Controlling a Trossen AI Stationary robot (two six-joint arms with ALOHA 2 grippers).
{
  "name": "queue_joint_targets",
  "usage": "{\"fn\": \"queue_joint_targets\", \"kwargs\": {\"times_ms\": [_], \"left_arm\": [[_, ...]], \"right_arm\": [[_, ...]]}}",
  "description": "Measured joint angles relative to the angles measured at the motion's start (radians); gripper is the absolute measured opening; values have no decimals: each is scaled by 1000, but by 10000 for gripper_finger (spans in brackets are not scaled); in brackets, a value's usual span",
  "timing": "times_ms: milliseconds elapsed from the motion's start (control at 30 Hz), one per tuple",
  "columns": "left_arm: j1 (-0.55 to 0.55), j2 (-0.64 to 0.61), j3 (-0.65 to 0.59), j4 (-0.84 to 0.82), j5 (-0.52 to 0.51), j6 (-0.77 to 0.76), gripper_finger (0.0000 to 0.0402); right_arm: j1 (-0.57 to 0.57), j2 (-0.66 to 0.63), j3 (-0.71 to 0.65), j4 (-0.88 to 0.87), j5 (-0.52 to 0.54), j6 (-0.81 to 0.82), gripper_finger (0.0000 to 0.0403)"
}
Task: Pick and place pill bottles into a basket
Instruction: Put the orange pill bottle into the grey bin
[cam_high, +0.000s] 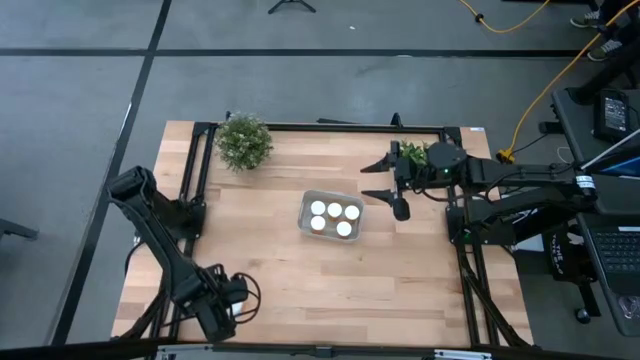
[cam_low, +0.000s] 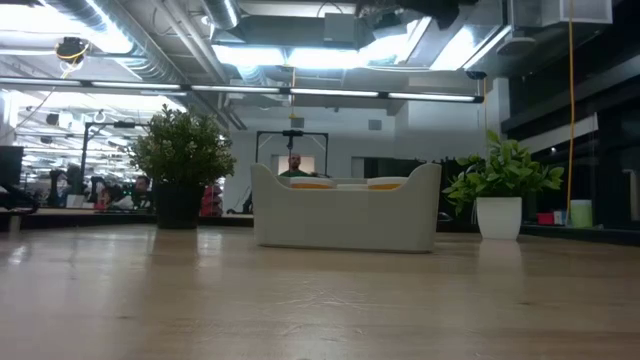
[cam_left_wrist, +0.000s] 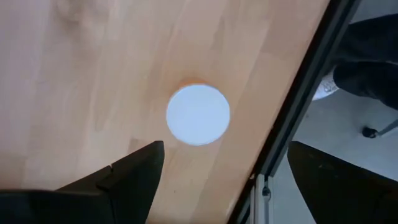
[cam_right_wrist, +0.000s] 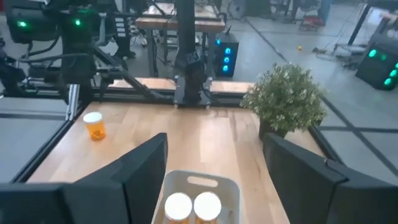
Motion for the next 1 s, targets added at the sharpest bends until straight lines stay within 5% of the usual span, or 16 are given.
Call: {"fn": "queue_joint_targets", "kwargs": {"times_ms": [1000], "left_arm": [[10, 183, -5, 71, -20, 66, 359]], "right_arm": [[38, 0, 0, -44, 2, 1, 267]]}}
